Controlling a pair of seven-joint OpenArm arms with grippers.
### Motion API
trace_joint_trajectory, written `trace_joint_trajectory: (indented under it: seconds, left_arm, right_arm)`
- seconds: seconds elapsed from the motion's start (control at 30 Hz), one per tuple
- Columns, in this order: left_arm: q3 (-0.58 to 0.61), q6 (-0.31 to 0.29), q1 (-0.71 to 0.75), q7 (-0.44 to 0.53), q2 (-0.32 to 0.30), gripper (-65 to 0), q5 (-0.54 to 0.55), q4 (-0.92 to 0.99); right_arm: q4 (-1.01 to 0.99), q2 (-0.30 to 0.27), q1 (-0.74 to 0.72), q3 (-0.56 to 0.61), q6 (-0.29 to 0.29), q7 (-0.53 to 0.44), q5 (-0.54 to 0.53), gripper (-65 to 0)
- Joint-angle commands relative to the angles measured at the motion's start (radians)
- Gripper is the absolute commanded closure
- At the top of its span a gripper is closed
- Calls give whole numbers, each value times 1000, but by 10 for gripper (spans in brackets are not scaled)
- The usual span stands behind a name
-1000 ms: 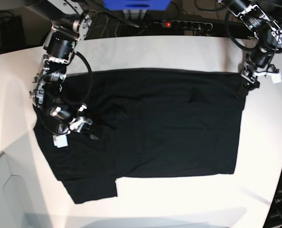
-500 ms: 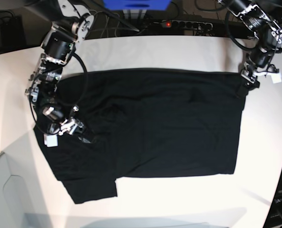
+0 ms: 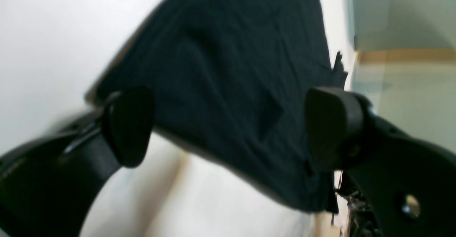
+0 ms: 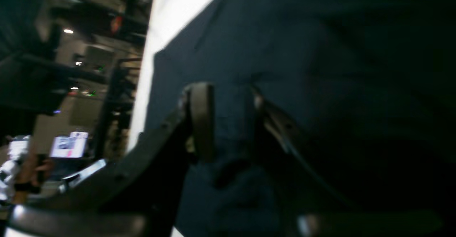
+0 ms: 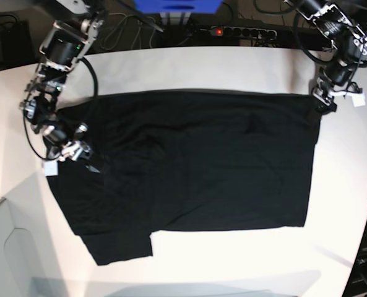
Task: Fold the T-shirt properly
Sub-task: 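Reach the right gripper to the sleeve side and grasp the shirt edge, then hold the shoulder edge with both grippers and pull it taut toward the robot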
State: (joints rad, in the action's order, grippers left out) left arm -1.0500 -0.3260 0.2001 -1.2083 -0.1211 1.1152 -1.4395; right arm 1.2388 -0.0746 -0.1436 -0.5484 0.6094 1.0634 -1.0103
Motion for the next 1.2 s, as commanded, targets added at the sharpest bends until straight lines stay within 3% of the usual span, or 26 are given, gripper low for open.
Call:
trace_joint_trajectory:
  seconds: [0.0, 0.17, 0.27, 0.3, 0.4, 0.53, 0.63, 0.8, 0.97, 1.17]
  left_arm:
    - [-3, -6, 0, 5, -18, -517, 29, -40]
    - [-3, -6, 40, 5, -16, -168, 26, -152]
    - [-2, -3, 52, 2, -16, -15, 21, -206]
    - [-2, -2, 52, 0, -16, 0, 19, -220]
    - [4, 6, 52, 0, -16, -25, 16, -260]
    - [118, 6, 45, 12, -27, -32, -62, -287]
    - [204, 8, 31, 60, -13, -31, -211, -353]
    - [323, 8, 26, 183, 68, -30, -551, -444]
    - [460, 6, 25, 282, 139, -30, -831, -462]
    - [567, 6, 23, 374, 173, -30, -993, -450]
  right_arm:
    - [20, -23, -12, 1, 0, -13, -34, -110]
    - [80, -89, 42, 3, 0, -15, -34, -56]
    - [143, -110, 71, 8, 0, -16, -31, -44]
    - [160, -116, 78, 8, -1, -16, -29, -44]
    - [170, -138, 83, 9, -1, -16, -6, -40]
    - [174, -139, 68, 11, -1, -18, 206, -40]
    - [184, -136, 55, 73, -1, -68, 439, -31]
    - [310, -89, 137, 130, -1, -252, 698, 0]
    - [393, -21, 187, 132, -1, -349, 867, 0]
    - [339, -14, 189, 127, -3, -400, 971, 0]
